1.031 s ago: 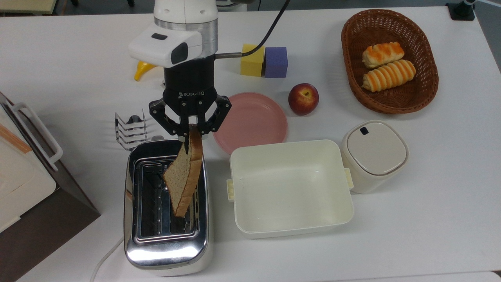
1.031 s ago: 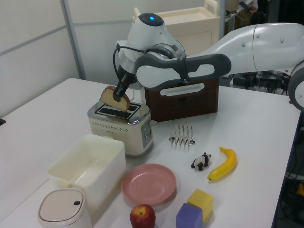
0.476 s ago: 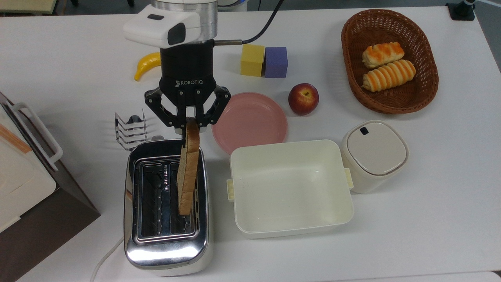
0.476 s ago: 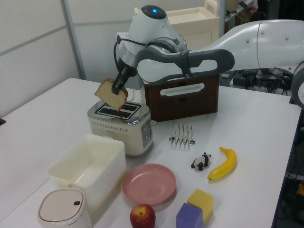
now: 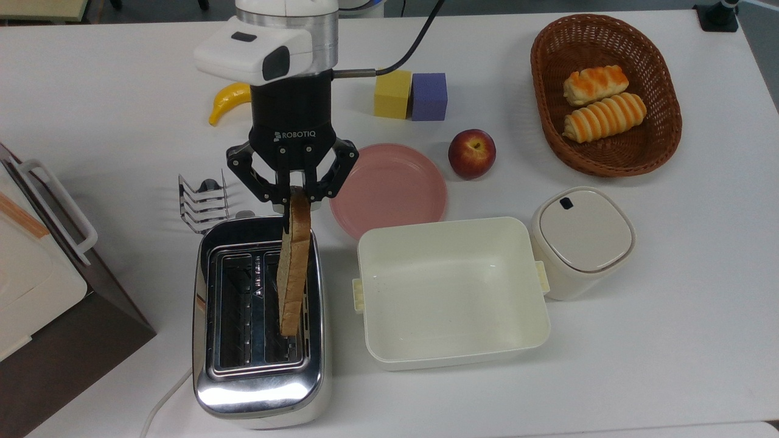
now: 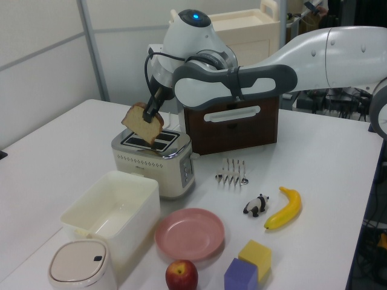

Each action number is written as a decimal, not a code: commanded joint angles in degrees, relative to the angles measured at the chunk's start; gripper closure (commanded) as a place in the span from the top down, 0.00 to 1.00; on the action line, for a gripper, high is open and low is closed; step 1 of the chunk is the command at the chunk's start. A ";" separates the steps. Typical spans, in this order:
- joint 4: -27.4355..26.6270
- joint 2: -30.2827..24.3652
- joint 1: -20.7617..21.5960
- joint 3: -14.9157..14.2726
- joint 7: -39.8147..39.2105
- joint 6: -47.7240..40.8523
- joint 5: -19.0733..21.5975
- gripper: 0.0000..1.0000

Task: Put the bread in the toaster
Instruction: 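Lower the bread slice upright into the toaster slot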

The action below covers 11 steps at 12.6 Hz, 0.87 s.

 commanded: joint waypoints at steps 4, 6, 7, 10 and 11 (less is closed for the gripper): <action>-3.04 -0.76 -0.05 0.03 0.28 0.99 -1.54 0.00; -3.21 -0.76 -0.14 0.03 0.28 0.99 -1.63 0.00; -3.74 -0.76 -0.14 -0.06 0.19 0.99 -1.71 0.00; -4.80 -0.76 -0.40 -0.32 -0.42 0.99 -1.63 0.00; -5.14 -0.76 -0.49 -0.32 -0.34 0.90 -1.54 0.00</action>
